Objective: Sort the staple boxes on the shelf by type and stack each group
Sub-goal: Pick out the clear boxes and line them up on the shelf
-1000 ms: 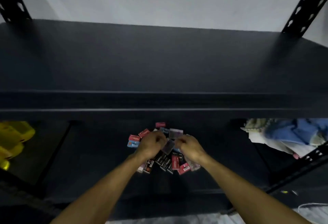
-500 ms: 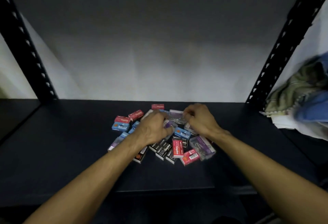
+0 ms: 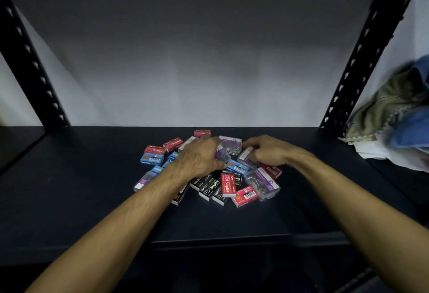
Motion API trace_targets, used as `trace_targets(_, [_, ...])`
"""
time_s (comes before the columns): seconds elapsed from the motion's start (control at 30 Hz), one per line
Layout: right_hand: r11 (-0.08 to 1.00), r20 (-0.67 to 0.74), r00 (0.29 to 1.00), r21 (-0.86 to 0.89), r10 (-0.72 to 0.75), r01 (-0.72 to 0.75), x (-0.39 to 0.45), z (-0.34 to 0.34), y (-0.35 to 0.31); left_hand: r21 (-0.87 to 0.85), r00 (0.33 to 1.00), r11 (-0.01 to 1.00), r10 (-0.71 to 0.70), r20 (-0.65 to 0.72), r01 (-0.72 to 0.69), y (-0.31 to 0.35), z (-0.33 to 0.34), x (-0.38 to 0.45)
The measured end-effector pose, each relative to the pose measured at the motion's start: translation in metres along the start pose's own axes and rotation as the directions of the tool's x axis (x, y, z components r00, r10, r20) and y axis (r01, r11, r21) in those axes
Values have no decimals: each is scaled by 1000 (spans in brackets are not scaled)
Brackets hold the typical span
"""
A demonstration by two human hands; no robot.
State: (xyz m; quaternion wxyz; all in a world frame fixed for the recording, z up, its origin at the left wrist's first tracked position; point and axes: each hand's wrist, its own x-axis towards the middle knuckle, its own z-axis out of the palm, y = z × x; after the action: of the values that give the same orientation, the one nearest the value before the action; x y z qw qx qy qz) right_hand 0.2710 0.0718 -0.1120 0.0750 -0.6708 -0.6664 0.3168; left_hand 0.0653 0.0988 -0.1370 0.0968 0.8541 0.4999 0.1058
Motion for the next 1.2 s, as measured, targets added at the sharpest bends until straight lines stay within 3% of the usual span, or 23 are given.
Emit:
trace_targets(0.37, [998,-29,999,58,16,-14,-16,-8,14,-231,996,973,12,84,8,-4,-5,3])
trace_targets(0.57, [983,-252,968,180,18,28,-25,2,20,-267,997,963,-11,81,33,-4,-9,6])
trace_targets(0.77, [988,-405,913,114,-49,104,-24,13,26,-348,996,936,-25,83,53,-11,-9,6])
trace_targets(1.2, [983,-411,906,97,-104,157,-25,14,16,-465,1000,885,-1,28,14,-24,-12,-2])
